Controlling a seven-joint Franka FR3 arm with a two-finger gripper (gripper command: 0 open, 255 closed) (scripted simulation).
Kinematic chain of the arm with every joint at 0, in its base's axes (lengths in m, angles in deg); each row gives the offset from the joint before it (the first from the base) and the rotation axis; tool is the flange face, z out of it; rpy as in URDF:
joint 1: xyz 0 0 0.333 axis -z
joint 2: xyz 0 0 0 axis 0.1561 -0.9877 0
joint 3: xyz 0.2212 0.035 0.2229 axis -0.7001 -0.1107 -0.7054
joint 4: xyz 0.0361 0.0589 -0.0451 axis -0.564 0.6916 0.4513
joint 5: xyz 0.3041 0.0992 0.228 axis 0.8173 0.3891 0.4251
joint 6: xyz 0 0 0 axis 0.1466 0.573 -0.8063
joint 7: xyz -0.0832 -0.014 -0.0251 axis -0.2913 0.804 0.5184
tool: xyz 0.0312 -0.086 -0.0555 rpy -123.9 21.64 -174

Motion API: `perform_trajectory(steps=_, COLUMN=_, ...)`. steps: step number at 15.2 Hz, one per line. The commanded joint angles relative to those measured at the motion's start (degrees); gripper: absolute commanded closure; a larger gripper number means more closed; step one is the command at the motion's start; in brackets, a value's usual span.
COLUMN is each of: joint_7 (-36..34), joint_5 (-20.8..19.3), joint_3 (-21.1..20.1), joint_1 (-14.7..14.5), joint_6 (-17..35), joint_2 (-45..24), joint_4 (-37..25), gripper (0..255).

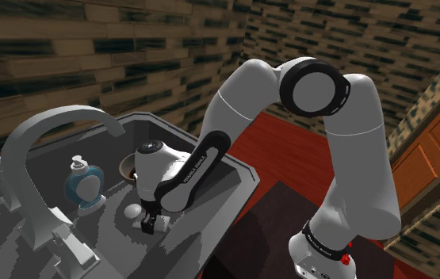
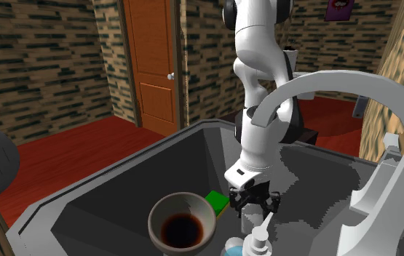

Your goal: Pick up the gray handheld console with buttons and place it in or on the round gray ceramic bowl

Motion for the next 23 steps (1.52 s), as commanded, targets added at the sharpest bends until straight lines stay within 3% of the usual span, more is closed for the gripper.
perform_trajectory(steps=1, joint_7=0.13, joint_5=0.26, joint_3=-0.3, joint_1=0.18, joint_6=-0.56, joint_2=0.74, joint_4=0.34, gripper=255)
perform_trajectory(steps=23, joint_7=3.88, joint_5=6.38, joint_3=-4.96, joint_1=3.73, joint_6=-13.25, joint_2=15.4, joint_4=1.97, gripper=255)
